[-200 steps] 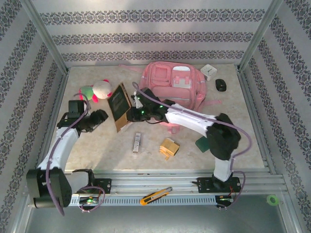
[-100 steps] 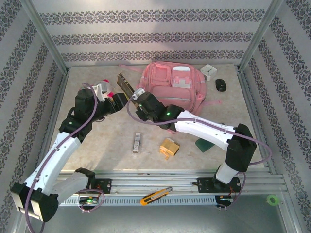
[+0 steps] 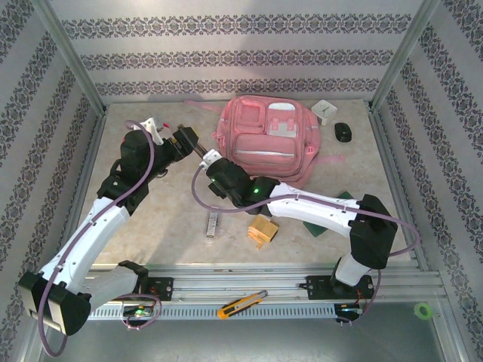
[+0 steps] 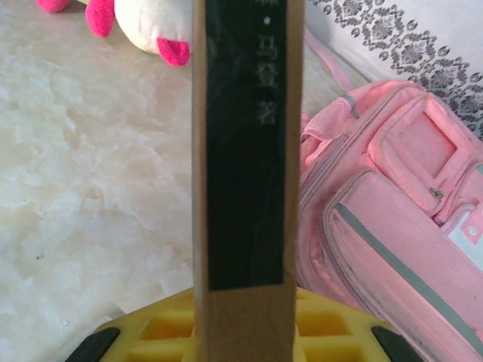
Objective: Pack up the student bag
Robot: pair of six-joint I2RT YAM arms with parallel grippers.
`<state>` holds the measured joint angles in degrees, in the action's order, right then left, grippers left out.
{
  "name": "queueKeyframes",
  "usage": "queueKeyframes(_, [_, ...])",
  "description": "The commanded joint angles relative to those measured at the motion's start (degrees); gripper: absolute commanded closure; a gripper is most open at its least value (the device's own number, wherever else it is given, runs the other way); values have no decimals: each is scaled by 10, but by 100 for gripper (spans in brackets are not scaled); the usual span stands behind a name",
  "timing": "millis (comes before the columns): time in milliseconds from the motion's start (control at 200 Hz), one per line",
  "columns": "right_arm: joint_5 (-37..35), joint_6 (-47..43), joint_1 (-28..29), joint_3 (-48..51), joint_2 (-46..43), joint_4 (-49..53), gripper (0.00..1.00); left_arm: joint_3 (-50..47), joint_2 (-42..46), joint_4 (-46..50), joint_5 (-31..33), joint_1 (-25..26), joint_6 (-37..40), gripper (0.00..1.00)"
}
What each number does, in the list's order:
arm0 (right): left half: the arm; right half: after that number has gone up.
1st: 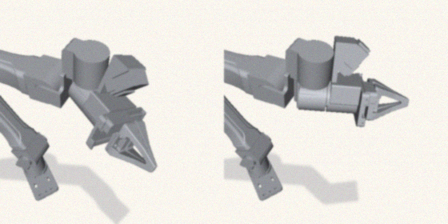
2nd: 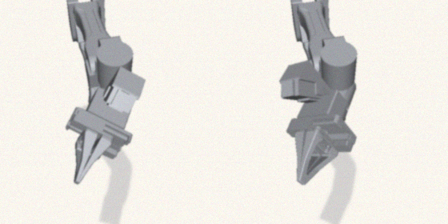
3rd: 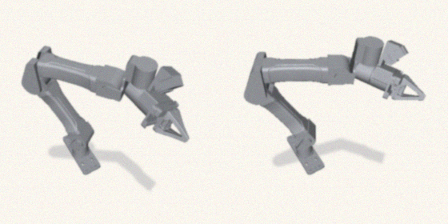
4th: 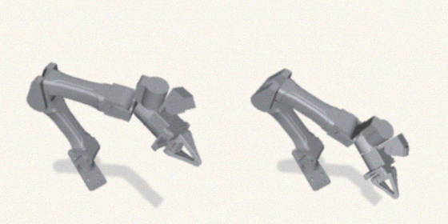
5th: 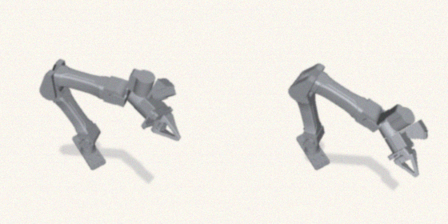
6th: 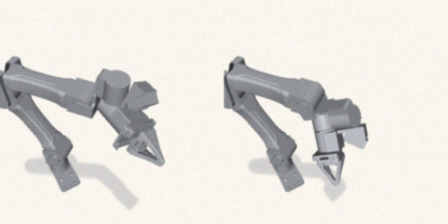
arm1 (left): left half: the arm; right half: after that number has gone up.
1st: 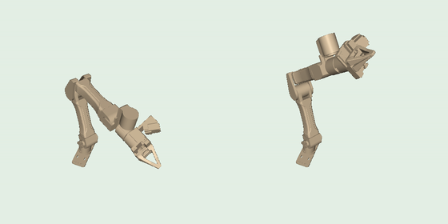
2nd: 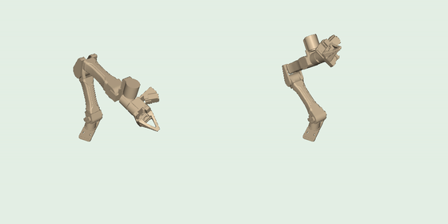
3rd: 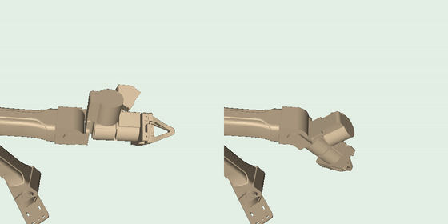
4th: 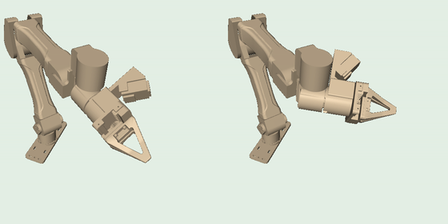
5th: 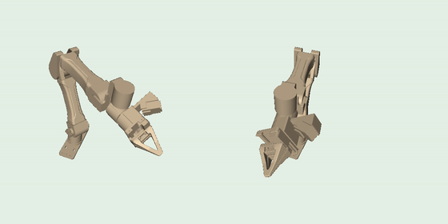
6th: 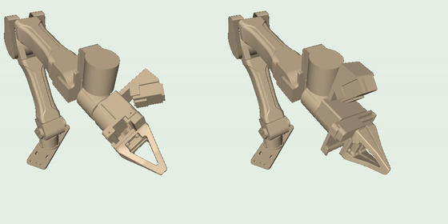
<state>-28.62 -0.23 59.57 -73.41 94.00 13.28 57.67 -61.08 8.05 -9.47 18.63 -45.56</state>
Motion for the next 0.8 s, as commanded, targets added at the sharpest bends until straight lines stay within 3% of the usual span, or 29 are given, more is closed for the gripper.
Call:
queueKeyframes(0, [-54, -19, 15, 10, -35, -80, 100, 23, -9, 2, 55, 6, -30, 24])
queueKeyframes(205, [-80, -32, 28, 16, -33, -96, 100, 50, -51, 8, 36, 12, -50, 28])
queueKeyframes(405, [-111, -54, 43, 14, -30, -119, 100, 60, -73, 21, 68, 31, -61, 36])
queueKeyframes(455, [-118, -59, 46, 13, -29, -122, 100, 61, -78, 23, 72, 34, -60, 44])
queueKeyframes(545, [-133, -66, 52, 17, -32, -133, 100, 56, -82, 4, 62, 36, -45, 81])
queueKeyframes(595, [-133, -62, 52, 25, -41, -140, 87, 56, -80, 3, 67, 35, -26, 100])
queueKeyframes(640, [-119, -63, 52, 35, -52, -147, 75, 57, -76, 4, 69, 35, 6, 100])
queueKeyframes(715, [-71, -66, 49, 64, -84, -156, 45, 60, -66, -4, 52, 34, 81, 100])
queueKeyframes(799, [-34, -53, 43, 99, -129, -156, 31, 65, -60, -10, 32, 29, 178, 100])
